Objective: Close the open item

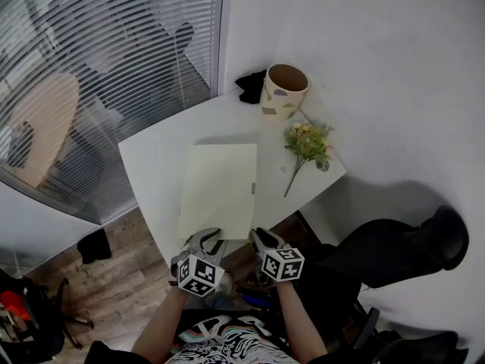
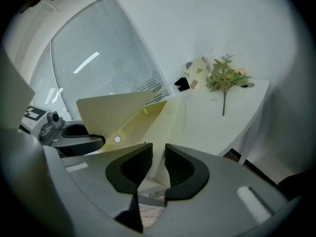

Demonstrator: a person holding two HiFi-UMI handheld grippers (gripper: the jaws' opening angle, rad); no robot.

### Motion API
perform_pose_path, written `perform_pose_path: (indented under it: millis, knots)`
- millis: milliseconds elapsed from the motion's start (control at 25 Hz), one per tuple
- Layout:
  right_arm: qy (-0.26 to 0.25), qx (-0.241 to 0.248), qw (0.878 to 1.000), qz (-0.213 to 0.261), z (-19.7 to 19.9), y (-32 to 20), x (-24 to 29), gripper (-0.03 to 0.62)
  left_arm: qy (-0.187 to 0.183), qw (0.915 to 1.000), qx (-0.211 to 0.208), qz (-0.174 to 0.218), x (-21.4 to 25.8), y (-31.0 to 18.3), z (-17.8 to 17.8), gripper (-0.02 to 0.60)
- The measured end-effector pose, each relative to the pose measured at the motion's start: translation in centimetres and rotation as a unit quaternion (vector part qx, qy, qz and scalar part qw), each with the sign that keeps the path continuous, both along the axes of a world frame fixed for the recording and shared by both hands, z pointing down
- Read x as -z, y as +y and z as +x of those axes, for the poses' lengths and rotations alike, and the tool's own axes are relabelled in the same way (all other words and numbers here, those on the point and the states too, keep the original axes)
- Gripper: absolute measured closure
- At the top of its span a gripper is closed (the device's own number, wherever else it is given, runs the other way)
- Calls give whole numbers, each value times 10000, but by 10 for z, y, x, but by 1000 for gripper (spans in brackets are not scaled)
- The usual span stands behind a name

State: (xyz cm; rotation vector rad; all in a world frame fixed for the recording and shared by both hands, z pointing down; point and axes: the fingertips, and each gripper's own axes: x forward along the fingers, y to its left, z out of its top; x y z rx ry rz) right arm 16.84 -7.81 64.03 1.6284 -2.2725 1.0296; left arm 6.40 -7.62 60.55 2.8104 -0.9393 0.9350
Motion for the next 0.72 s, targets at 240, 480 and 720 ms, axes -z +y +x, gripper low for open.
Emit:
perform_pose_path:
  millis: [240, 480, 720]
  knots:
    - [-37, 0, 10000, 16, 0, 1, 1, 540, -85, 9999, -96, -72, -5, 1, 4, 434]
    - [-79, -5, 10000, 25, 0, 1, 1, 540, -186, 9995, -193, -159, -12, 2, 8, 431]
    - [-80, 72, 9999, 1, -1, 1, 2, 539, -291, 9989, -254, -249, -17, 3, 10, 426]
